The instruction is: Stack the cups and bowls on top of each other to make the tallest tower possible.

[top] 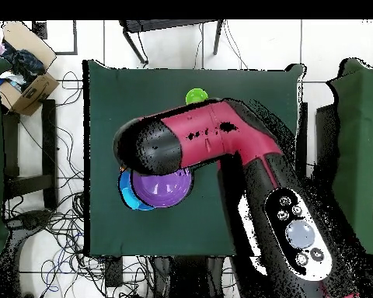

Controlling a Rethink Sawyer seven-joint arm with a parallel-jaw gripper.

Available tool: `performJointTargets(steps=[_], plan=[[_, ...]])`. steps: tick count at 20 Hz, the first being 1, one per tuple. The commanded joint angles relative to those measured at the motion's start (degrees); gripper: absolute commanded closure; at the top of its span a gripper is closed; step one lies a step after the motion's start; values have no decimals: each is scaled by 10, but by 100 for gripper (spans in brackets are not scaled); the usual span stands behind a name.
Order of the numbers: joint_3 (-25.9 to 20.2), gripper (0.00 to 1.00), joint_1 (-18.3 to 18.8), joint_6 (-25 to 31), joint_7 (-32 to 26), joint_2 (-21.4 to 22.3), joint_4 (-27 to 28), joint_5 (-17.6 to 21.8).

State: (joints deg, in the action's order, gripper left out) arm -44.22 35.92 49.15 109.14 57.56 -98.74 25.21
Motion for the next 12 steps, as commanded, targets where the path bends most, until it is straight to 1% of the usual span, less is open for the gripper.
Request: performJointTargets(steps=[1,6,9,12], plan=[[-24,100,5,-20,-108,0,-100,29],[-20,100,2,-28,-89,1,-112,38],[-19,100,4,-33,-78,3,-124,34],[-14,100,-1,-36,-72,0,-127,44]])
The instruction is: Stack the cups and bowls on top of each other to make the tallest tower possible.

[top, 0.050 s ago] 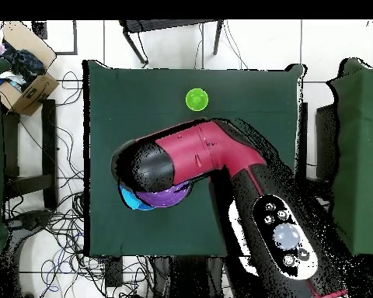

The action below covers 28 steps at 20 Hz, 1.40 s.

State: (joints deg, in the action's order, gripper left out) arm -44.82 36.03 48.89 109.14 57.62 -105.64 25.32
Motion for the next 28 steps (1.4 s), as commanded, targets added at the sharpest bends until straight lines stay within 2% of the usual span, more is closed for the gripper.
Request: performJointTargets(steps=[1,7,15,28], plan=[[-8,100,-2,-34,-72,0,-61,43],[-4,100,-5,-28,-59,8,-76,35],[-7,100,-9,-22,-60,-5,-91,30],[16,100,-26,-60,-44,-45,-88,86]])
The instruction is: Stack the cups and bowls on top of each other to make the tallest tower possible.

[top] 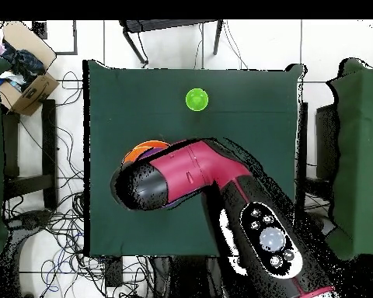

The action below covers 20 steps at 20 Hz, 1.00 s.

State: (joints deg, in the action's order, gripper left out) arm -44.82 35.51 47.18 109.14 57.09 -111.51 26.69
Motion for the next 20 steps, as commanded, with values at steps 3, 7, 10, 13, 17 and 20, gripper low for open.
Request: performJointTargets(steps=[3,7,10,13,17,20], plan=[[20,100,-25,-54,-32,-45,-29,79],[29,100,-38,-67,-19,-65,-11,96],[31,100,-39,-71,-18,-68,-13,100],[35,100,-41,-72,-14,-72,-8,103],[31,100,-38,-76,-21,-65,-14,99],[29,100,-34,-84,-18,-62,-21,95]])
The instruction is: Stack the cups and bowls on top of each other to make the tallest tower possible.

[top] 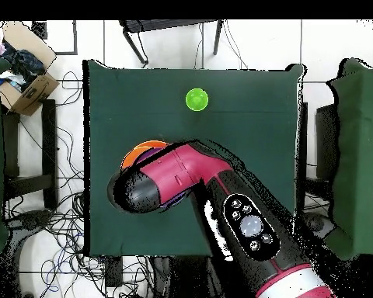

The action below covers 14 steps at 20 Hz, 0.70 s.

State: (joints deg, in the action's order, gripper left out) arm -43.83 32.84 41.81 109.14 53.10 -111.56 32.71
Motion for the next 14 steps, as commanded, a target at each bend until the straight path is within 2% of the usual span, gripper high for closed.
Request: performJointTargets(steps=[1,14], plan=[[21,100,-7,-30,-16,-22,-22,34],[17,100,-2,-21,-20,-11,-35,21]])
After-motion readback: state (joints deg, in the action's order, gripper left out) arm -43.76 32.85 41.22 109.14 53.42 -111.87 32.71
